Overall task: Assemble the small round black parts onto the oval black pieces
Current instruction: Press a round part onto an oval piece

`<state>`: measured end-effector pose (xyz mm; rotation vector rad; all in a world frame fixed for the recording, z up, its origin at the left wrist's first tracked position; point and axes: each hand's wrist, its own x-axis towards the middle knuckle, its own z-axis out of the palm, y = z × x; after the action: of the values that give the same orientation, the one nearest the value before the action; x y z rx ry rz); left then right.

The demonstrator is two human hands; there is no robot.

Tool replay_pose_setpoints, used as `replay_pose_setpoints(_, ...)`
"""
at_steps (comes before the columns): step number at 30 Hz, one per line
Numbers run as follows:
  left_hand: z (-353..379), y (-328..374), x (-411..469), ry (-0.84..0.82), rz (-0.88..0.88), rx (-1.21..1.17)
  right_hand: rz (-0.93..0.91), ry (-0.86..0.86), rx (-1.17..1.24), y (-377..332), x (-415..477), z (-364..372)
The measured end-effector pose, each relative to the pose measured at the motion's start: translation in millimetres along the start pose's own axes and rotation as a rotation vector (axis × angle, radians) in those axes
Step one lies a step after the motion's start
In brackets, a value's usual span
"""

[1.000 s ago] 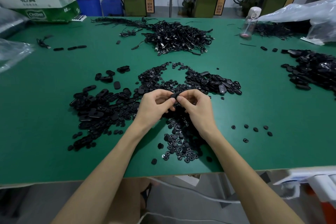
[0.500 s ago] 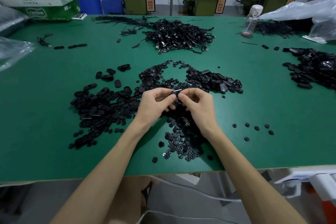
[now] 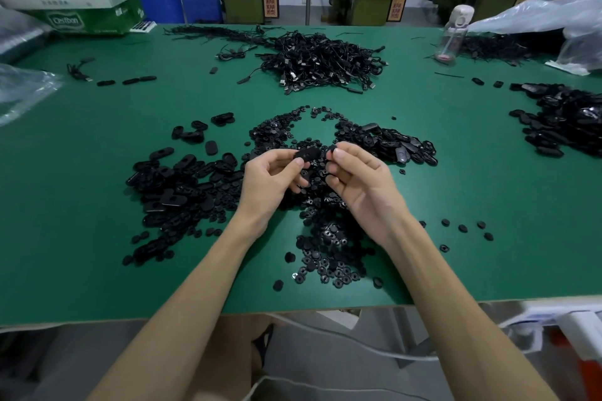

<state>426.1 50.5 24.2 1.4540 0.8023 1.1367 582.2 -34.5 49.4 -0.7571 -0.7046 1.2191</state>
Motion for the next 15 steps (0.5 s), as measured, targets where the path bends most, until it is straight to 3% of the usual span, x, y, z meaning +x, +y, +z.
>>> replay_pose_setpoints(15,1.3,-1.8,0.6,-0.032,0.022,0.018,0.017,0.033,-0.03,2.3,1.8,-0.7)
